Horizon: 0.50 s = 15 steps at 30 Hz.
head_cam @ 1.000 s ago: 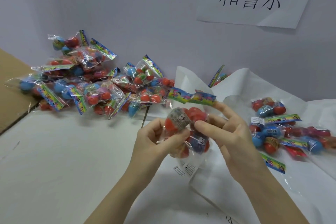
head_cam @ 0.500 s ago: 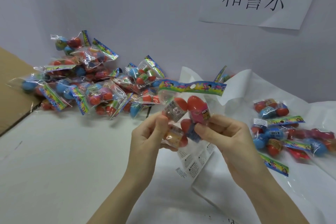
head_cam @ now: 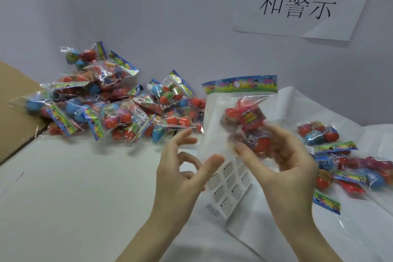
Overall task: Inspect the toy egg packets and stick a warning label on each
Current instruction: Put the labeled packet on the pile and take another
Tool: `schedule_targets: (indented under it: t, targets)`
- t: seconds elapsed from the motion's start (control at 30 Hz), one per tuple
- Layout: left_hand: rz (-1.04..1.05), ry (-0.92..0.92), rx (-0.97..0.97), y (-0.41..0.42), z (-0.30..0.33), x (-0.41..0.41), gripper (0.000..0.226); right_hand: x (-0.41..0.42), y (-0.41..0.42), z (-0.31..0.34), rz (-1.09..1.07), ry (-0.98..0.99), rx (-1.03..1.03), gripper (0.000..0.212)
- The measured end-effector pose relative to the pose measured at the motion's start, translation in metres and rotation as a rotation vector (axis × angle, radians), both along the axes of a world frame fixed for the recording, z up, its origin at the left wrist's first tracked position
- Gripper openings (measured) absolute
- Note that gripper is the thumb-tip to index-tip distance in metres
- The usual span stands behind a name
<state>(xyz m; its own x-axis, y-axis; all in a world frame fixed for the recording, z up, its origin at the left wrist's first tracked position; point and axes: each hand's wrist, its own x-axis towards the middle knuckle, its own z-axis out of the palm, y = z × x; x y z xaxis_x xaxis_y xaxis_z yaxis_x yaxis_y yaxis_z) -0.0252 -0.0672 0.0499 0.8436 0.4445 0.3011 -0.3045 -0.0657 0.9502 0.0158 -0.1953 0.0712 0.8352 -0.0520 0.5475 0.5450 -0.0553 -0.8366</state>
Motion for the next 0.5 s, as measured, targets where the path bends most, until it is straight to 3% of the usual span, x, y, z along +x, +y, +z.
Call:
schedule_targets:
  t: [0.1, 0.17, 0.27, 0.4, 0.5]
  targets:
    - [-0.203, -0.048, -0.071, -0.001, -0.002, -0.002, 0.046, 0.000, 0.002, -0.011, -0.315, -0.453, -0.336, 0.042]
    - [-0.323, -0.060, -0.086, -0.004, -0.002, -0.003, 0.046, -0.003, 0.008, -0.018, -0.287, -0.627, -0.458, 0.038]
    - [-0.267, -0.026, -0.336, 0.000, 0.001, -0.001, 0.029, -0.005, 0.012, -0.022, -0.126, -0.785, -0.554, 0.041]
    - [-0.275, 0.024, -0.454, 0.015, 0.006, 0.001, 0.004, -0.010, 0.008, -0.016, -0.035, -0.612, -0.344, 0.034]
    - [-0.421, 0.039, -0.415, 0.017, 0.009, -0.001, 0.006, -0.010, 0.006, -0.002, 0.074, -0.113, -0.106, 0.038]
